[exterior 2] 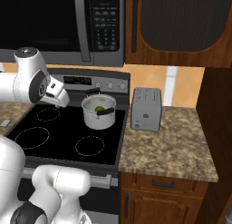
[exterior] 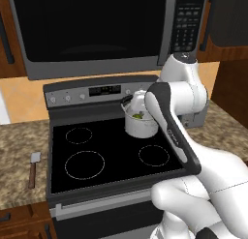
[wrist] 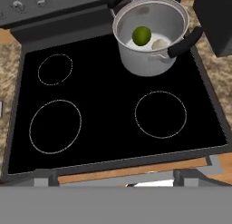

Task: Put the lime and garlic in the pot. Retrieve the spatula and lightly stir the vegetables in the pot.

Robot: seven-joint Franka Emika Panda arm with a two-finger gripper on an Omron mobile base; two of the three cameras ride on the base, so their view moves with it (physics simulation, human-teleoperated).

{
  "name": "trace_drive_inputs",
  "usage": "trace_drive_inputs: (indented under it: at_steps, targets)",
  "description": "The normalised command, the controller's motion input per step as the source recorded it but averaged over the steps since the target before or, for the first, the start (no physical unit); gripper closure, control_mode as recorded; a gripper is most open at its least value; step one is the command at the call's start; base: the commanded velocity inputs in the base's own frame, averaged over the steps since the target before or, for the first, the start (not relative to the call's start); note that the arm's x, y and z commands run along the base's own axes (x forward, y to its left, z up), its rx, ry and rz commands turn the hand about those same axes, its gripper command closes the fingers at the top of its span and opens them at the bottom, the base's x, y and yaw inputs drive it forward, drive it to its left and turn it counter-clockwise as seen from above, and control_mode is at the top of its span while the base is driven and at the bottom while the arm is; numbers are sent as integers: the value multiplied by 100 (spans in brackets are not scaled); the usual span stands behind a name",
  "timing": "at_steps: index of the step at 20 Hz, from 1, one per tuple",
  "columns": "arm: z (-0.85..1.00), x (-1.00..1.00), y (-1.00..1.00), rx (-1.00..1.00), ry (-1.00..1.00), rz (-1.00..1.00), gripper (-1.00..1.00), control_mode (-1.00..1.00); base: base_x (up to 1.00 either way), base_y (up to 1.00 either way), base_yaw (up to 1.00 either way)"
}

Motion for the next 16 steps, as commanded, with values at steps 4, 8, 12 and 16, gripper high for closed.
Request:
trace_drive_inputs:
  at_steps: [4,8,12,16]
  targets:
    - [0,0,0,0,0,0,-100,-100,0,0,0]
    - [0,0,10,0,0,0,-100,100,0,75,0]
    - [0,0,0,0,0,0,-100,100,0,100,0]
    - [0,0,0,0,0,0,-100,100,0,100,0]
